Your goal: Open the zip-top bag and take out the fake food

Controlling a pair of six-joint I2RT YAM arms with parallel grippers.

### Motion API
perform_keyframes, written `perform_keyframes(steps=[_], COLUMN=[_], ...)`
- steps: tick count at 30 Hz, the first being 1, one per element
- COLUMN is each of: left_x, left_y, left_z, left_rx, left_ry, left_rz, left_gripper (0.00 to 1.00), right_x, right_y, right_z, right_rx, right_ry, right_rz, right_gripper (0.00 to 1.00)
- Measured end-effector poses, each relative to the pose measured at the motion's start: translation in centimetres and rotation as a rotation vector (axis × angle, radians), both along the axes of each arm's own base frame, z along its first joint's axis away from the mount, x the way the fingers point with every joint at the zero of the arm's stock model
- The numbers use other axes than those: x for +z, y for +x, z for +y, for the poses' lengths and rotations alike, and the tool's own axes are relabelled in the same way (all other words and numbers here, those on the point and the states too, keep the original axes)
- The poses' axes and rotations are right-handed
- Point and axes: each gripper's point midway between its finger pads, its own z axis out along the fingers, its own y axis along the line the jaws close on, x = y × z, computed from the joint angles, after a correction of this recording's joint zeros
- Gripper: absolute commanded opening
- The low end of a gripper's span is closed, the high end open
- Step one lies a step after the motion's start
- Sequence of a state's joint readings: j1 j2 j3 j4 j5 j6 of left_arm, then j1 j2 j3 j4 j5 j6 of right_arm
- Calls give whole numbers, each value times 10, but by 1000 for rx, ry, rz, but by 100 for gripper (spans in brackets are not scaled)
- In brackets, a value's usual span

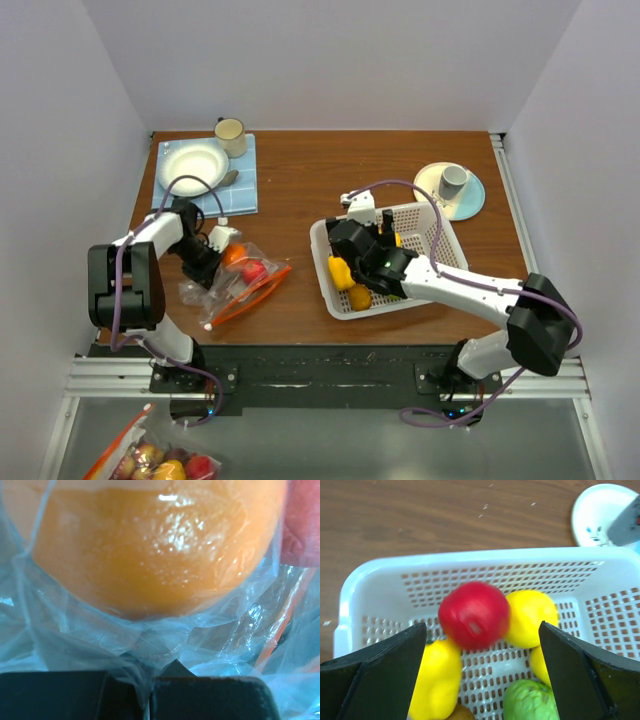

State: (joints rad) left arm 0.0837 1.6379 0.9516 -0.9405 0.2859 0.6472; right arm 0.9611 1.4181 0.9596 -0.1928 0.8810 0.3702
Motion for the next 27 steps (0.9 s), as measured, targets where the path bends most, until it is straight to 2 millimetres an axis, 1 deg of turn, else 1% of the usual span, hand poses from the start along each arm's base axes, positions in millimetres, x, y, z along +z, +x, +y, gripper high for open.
perform_keyframes(steps=[3,4,5,7,8,10,11,12,13,14,16,21,25,27], left_x=[0,0,0,1,1,2,2,2,2,2,2,2,2,2], left_y=[0,0,-1,-1,-1,0,0,0,0,0,0,0,0,0], left_z=[-1,-2,-2,-3,-3,-3,-3,-3,-3,-3,-3,-4,-4,-4], left_rx=[0,1,1,0,-1,-1,-1,-1,0,0,0,-3,-6,-6], left_ry=[-6,-8,-10,-13,-14,-16,-17,-17,-17,-17,-17,-17,-16,-15], left_rz=[1,1,2,3,4,3,2,2,2,1,2,2,2,3], left_gripper=[0,0,0,0,0,0,0,0,0,0,0,0,0,0], right_x=[-5,-5,-5,-2,0,3,3,2,-2,-9,-26,-70,-89,-94], right_y=[-6,-9,-12,-24,-36,-66,-80,-92,-106,-117,-128,-132,-135,-135], right_z=[13,18,25,43,59,99,117,132,148,160,176,203,234,251], right_rx=[72,99,133,215,279,426,488,537,595,636,679,707,749,765], right_ry=[8,12,13,4,-1,3,14,24,37,47,56,34,63,76], right_rz=[41,50,56,56,51,47,45,48,56,70,100,164,195,205], right_gripper=[99,97,85,71,57,37,17,7,0,0,0,0,0,4])
